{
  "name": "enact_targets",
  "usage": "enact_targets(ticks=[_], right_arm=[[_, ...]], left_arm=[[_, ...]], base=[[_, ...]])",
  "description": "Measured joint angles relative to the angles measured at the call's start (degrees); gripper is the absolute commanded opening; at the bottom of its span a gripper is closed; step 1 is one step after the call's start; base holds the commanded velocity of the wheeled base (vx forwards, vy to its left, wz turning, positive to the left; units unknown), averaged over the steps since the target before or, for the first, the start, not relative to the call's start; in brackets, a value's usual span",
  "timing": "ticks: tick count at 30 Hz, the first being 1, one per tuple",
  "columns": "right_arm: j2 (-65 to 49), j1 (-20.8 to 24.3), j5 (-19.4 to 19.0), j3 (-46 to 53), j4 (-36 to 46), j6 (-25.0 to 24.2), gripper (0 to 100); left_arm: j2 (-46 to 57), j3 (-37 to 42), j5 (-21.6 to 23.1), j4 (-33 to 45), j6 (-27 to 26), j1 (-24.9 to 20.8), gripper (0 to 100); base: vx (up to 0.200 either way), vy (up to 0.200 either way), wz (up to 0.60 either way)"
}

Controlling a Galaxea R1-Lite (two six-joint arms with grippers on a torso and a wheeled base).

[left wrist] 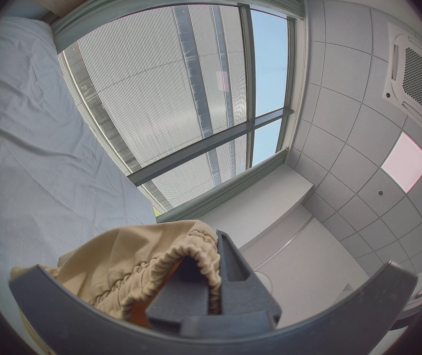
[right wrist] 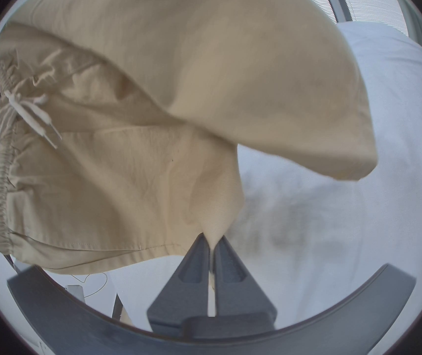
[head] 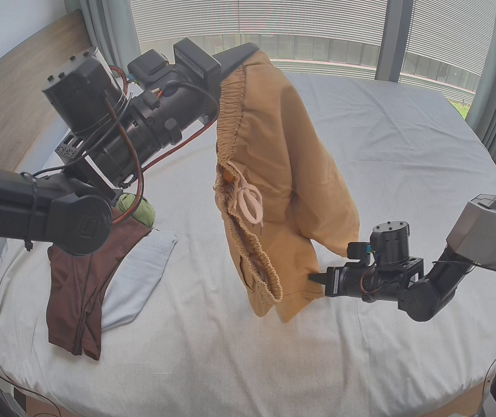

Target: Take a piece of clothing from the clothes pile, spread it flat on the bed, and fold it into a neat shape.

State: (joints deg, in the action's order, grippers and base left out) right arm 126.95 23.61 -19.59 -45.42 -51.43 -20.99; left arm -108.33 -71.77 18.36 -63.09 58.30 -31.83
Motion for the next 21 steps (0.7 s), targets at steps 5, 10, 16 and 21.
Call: enact_targets(ticks=[5,10,16,21], right_arm=[[-3.6,-3.0,0.0,2.6,1.1,2.1,0],[-7.1,-4.7,0.0,4.1,3.9,3.6,0],[-11.0,-5.4,0.1,4.6,8.5,5.4,0],[-13.3,-5.1,0.1,4.0,12.3,5.7,0]], left_arm=[[-0.9,-1.4,-0.1,-0.3,0.1,-0.3,0],[-1.4,-2.5,-0.2,-0.5,0.1,-0.5,0],[-1.5,-3.0,-0.3,-1.4,0.1,-0.7,0],[-1.5,-2.7,-0.4,-1.8,0.2,-0.4,0]], base=[[0.0,0.0,0.0],[0.0,0.0,0.0],[0.0,0.0,0.0],[0.0,0.0,0.0]])
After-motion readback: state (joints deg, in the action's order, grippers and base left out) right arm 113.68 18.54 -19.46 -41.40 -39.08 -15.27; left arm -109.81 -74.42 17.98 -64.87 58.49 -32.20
